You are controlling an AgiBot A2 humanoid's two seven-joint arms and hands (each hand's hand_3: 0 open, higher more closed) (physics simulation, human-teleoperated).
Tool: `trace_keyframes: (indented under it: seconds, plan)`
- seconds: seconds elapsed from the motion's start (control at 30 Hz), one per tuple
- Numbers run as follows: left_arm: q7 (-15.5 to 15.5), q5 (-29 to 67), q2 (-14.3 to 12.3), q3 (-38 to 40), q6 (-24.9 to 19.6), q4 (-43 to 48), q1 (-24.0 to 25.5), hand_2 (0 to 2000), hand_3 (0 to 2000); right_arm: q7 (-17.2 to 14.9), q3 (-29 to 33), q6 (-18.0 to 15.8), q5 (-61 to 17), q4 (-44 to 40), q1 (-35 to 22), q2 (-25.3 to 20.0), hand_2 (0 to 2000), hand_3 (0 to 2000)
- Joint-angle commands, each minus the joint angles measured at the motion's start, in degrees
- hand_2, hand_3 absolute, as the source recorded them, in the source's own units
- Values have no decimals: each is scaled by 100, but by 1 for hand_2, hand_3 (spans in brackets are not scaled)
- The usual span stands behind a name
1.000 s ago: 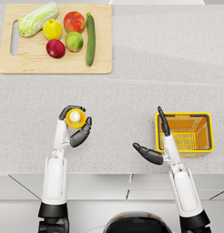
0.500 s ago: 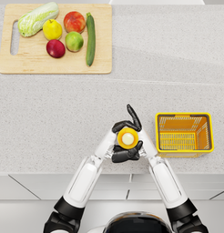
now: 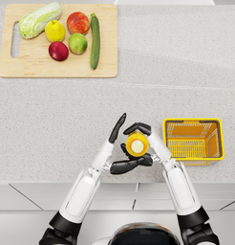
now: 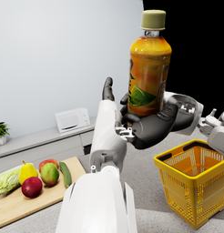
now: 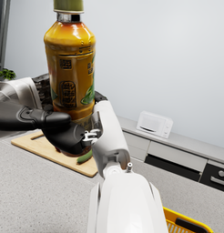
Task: Pick up the lemon tea and place it into the yellow basket
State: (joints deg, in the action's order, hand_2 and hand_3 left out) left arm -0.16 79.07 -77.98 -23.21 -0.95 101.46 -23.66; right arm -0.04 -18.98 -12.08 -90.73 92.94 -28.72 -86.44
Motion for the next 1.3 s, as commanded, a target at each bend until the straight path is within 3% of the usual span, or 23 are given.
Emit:
trace_keyframes:
  seconds: [0.03, 0.2, 0.33, 0.37, 0.47, 0.53, 0.57, 0.6, 0.7, 0.73, 0.8, 0.87, 0.97, 1.07, 1.3]
  plan:
    - [5, -1, 194, 1318, 27, 525, 386, 0, 0, 2, 1401, 24, 2, 330, -268, -66, 2000, 2000]
    - [14, -4, 115, 2428, 82, 366, 485, 0, 0, 29, 2695, 30, 10, 302, -57, -26, 2000, 2000]
    - [16, -6, 90, 2524, 92, 109, 433, 0, 0, 16, 2955, -85, 13, 71, 135, -38, 2000, 2000]
    - [16, -6, 83, 2542, 93, 70, 427, 0, 0, -154, 2974, -78, 14, -49, 192, -45, 2000, 2000]
    - [16, -6, 65, 2623, 94, -33, 440, 0, 0, -1240, 2920, -87, 14, -420, 463, -84, 2000, 2000]
    - [16, -6, 51, 2609, 95, -36, 452, 0, 0, -1617, 2869, -108, 12, -473, 630, -103, 2000, 2000]
    - [16, -6, 45, 2614, 95, -36, 452, 0, 0, -1733, 2839, -231, 11, -520, 631, -97, 639, 1673]
    - [16, -6, 37, 2613, 95, -63, 431, 0, 0, -1814, 2783, -56, 13, -447, 684, -105, 0, 1347]
    - [16, -6, 15, 2574, 95, -206, 134, 0, 0, -1929, 2709, 360, 14, -139, 564, -79, 0, 367]
    - [16, -6, 16, 2617, 95, -315, -63, 0, 0, -1382, 2652, 600, 14, 73, 490, -47, 0, 40]
    - [16, -6, 60, 2777, 95, -653, -592, 0, 0, -708, 2587, 896, 15, 458, 145, 71, 0, 0]
    - [16, -6, 246, 2928, 95, -969, -1025, 0, 0, -362, 2684, 1047, 15, 543, -174, 219, 0, 0]
    - [16, -6, 329, 3310, 95, -1309, -1254, 0, 0, -131, 2942, 1148, 15, 452, -278, 249, 0, 0]
    - [16, -7, 231, 3403, 95, -1464, -999, 0, 0, -45, 2907, 1186, 15, 240, -64, 202, 0, 0]
    - [16, -8, 205, 3385, 95, -1458, -916, 0, 0, -1, 2904, 1205, 15, 237, 9, 191, 0, 0]
